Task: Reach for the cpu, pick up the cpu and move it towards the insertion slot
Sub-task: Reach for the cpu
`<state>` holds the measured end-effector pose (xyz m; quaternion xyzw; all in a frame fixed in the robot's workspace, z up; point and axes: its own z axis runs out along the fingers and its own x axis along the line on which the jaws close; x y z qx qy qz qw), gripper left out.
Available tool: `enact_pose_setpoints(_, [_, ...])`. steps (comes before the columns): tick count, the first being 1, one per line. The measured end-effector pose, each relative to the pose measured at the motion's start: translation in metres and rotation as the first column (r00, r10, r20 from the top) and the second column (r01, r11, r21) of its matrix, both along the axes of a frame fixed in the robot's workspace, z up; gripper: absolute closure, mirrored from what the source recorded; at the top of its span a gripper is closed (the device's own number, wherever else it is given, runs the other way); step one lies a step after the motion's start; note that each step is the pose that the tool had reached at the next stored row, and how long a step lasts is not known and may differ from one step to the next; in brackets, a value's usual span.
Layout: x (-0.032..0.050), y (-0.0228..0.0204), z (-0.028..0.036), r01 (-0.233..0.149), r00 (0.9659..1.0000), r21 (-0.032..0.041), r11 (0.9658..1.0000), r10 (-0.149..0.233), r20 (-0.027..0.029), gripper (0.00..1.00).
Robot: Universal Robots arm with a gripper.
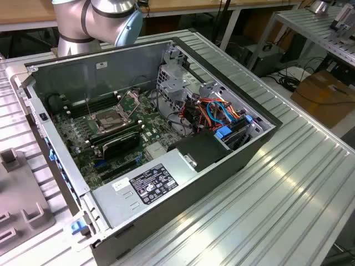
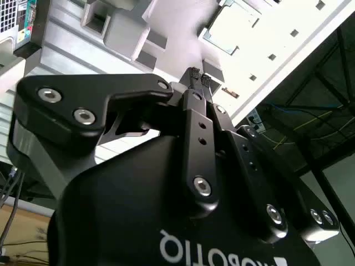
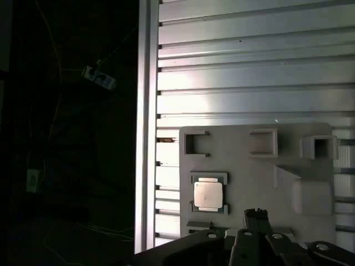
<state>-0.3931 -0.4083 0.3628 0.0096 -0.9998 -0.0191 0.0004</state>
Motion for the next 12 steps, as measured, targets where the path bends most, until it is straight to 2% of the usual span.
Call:
enact_pose_setpoints(5, [-0.0012, 0.0, 0.0, 0.0, 1.0, 0.0, 1.0, 0.0, 0.0, 0.89])
enact_pose_setpoints(12, [-0.0096, 0.0, 0.0, 0.0, 1.0, 0.0, 1.0, 0.0, 0.0001, 0.89])
